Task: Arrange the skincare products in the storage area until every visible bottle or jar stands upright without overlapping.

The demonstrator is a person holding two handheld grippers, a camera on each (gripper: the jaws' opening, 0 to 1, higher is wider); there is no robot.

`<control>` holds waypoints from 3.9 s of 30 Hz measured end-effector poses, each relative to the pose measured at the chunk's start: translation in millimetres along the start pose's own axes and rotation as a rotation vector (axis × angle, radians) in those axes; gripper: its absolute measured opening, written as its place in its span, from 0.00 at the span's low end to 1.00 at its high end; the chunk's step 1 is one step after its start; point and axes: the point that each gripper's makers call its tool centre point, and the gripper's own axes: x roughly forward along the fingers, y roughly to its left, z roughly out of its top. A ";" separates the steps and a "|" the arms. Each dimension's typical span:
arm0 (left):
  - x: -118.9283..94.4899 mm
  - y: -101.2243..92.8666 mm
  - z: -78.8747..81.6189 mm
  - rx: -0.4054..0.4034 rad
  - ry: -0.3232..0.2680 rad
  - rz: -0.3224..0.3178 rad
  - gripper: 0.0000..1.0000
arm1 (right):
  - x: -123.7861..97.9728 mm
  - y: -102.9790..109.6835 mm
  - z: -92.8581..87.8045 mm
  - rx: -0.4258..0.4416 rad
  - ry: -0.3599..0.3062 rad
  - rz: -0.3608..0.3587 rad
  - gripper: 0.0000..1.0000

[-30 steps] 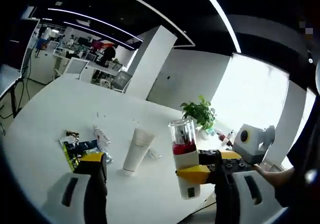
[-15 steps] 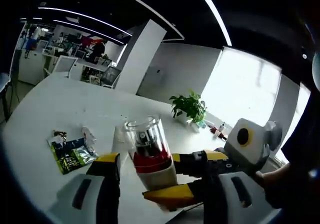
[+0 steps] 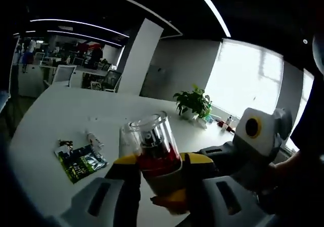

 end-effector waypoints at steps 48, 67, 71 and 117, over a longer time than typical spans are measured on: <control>-21.3 -81.9 0.1 0.275 0.167 -0.492 0.25 | -56.7 40.3 10.8 -0.059 -0.041 0.638 0.29; -29.2 -86.2 -3.3 0.305 0.180 -0.577 0.25 | -60.2 42.5 6.2 -0.136 -0.043 0.699 0.23; -29.1 -87.7 -1.9 0.314 0.172 -0.585 0.25 | -59.2 41.4 7.4 -0.100 -0.057 0.692 0.21; -38.8 23.5 -36.3 0.153 0.080 -0.030 0.90 | -35.8 -51.9 -26.3 -0.065 -0.055 0.344 0.19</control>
